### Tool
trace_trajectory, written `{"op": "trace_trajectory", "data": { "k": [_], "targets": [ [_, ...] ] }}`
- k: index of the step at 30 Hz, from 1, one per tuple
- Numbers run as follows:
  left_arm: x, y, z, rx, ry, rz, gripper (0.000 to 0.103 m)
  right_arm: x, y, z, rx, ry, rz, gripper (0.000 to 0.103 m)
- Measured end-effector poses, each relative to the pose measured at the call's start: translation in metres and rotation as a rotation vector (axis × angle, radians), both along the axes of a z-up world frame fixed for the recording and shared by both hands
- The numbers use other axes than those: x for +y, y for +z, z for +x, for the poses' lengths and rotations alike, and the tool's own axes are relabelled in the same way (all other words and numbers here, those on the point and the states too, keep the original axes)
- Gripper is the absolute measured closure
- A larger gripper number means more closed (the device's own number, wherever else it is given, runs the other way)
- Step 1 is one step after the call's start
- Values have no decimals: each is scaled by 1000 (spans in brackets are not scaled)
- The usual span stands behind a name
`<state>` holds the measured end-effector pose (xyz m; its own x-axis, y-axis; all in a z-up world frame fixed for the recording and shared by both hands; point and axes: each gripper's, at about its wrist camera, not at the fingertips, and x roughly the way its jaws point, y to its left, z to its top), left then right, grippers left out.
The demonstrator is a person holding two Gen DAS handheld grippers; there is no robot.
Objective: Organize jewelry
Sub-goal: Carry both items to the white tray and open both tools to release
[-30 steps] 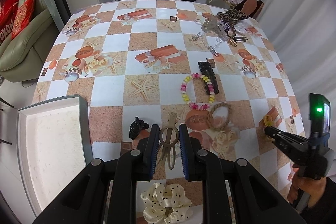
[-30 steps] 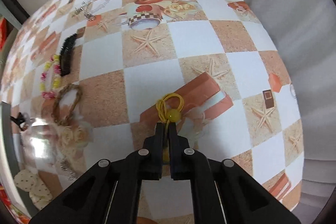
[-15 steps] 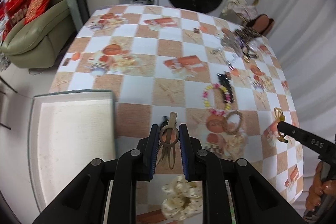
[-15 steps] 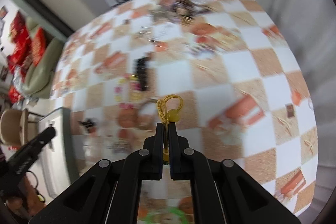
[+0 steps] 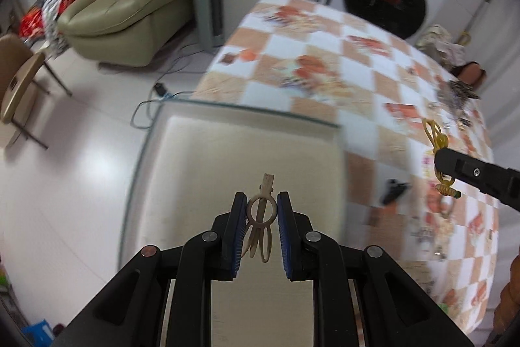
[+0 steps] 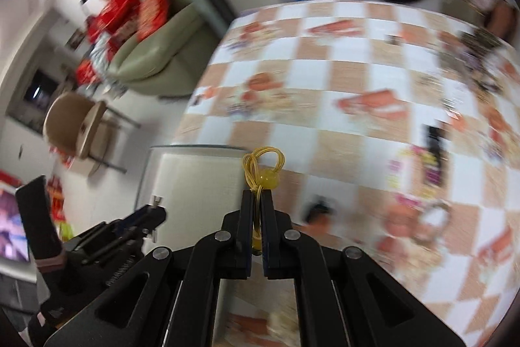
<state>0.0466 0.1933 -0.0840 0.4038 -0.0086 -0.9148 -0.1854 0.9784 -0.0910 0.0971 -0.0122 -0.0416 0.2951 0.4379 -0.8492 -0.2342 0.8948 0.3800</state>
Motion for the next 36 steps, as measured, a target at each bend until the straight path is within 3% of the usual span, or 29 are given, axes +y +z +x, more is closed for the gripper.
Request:
{"op": "trace_trajectory", "data": {
  "k": [5, 11, 20, 30, 31, 32, 33, 35, 36],
  "targets": [
    [24, -25, 5, 33, 33, 37, 79, 55, -26, 17, 44, 83, 27, 99],
    [27, -49, 14, 64, 29, 58, 79, 88, -63, 32, 104, 124, 10, 99],
    [24, -67, 19, 96, 33, 85, 78, 101, -97, 41, 161, 140, -41, 98],
    [18, -67, 20, 92, 21, 131, 77, 100, -118, 47, 207, 132, -72, 96],
    [18, -67, 21, 93, 26, 140, 53, 101, -118, 48, 210, 134, -71, 95],
    [19, -67, 20, 96, 30, 141, 12, 100, -117, 48, 213, 135, -64, 90],
    [19, -64, 19, 84, 45, 147, 2, 100, -115, 49, 212, 132, -54, 80],
    [19, -57, 17, 59, 48, 157, 1, 97, -109, 49, 201, 123, -33, 64],
    [18, -57, 18, 67, 42, 159, 1, 95, -104, 49, 194, 119, -18, 63]
  ]
}}
